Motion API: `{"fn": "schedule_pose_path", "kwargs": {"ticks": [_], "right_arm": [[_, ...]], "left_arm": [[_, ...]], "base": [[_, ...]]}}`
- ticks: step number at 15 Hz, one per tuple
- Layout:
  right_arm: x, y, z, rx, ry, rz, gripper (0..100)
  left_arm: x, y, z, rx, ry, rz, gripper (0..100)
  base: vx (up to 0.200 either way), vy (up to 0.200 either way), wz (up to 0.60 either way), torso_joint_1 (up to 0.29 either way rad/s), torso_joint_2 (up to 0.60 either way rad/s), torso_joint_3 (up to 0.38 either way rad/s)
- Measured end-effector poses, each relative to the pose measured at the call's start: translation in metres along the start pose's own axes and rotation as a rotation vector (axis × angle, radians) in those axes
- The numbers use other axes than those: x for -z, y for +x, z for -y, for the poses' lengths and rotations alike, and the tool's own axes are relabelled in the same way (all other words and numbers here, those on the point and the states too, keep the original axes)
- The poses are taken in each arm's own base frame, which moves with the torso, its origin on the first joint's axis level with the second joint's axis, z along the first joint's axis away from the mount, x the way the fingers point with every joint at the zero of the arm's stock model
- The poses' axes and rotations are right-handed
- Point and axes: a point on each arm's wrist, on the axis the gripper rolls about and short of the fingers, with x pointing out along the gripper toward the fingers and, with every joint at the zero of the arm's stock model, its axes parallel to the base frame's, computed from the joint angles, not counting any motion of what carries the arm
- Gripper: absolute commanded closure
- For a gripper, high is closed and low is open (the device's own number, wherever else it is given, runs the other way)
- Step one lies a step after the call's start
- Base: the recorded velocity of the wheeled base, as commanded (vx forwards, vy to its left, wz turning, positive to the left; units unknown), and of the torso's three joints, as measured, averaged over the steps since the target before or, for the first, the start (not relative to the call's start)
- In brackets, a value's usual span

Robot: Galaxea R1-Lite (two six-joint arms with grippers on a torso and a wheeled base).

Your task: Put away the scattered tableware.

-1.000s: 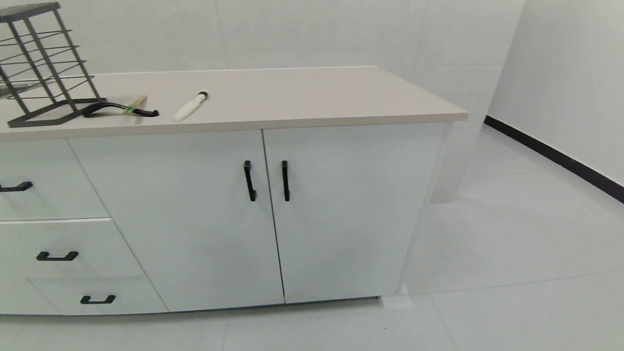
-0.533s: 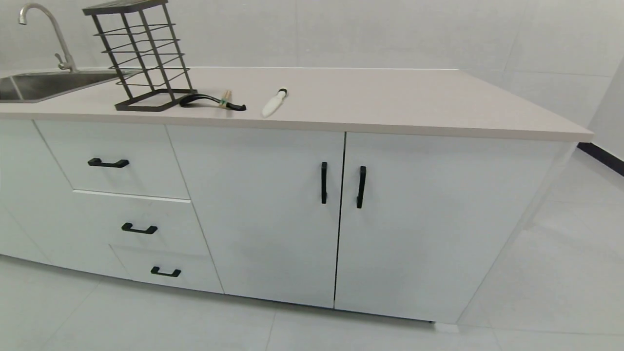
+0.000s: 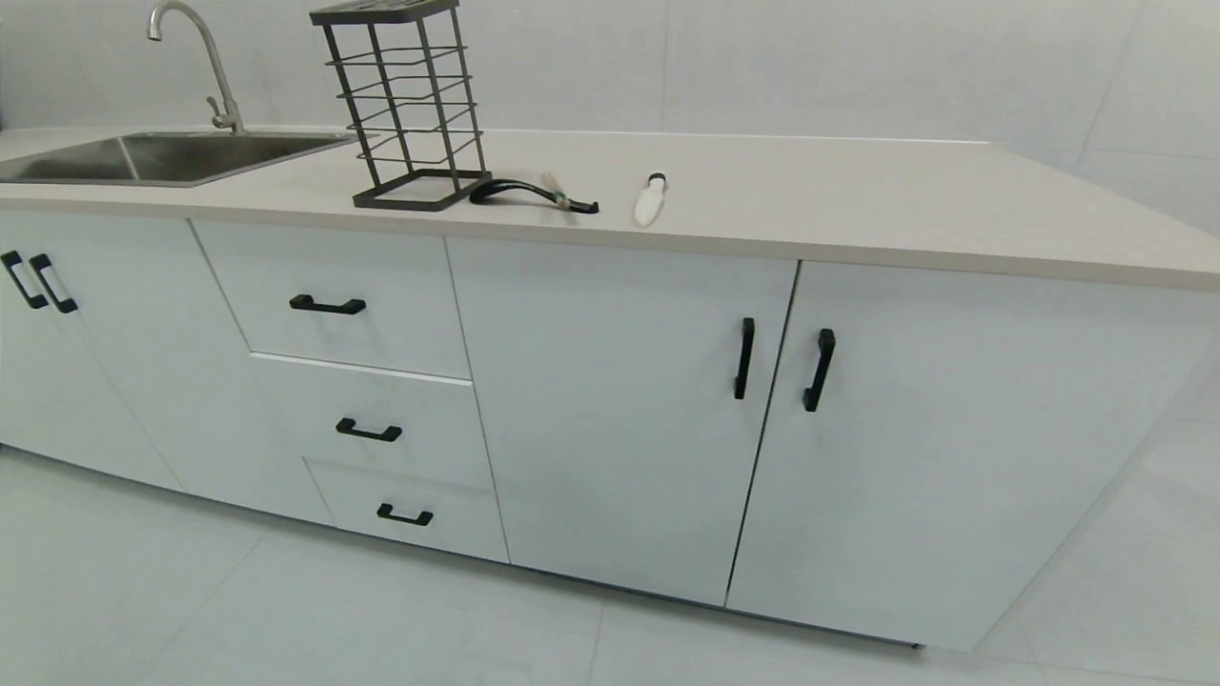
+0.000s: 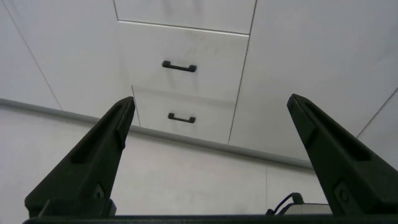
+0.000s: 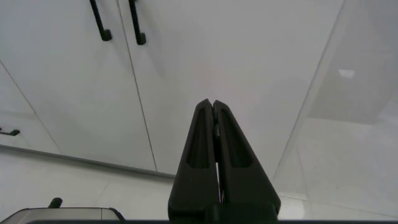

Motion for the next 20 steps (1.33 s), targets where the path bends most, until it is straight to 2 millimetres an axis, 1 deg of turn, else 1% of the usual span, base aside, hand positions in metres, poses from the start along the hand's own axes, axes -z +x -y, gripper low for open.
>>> {"fn": "schedule_pose_path", "kwargs": {"ticks": [11,12,18,20], "right_arm": [[0.0001,0.0001,0.0,-0.001,0.0,-0.003,100],[0.0,0.0001,0.0,0.0,0.0,-0.002,100],[0.0001,0.0001,0.0,0.0,0.0,-0.003,100],[-0.0001,0.0002,0.0,0.0,0.0,-0.002,100]], "left_arm": [[-0.0001,0.0,0.0,0.0,0.0,0.0,0],[-0.0001,0.0,0.0,0.0,0.0,0.0,0],[0.0,0.0,0.0,0.002,0.004,0.0,0],[0.0,0.0,0.0,0.002,0.004,0.0,0]], "base": [[0.2,0.2,0.0,0.004,0.0,0.002],[0.0,0.2,0.0,0.002,0.0,-0.002],[0.0,0.0,0.0,0.0,0.0,0.0],[0.0,0.2,0.0,0.0,0.0,0.005]]}}
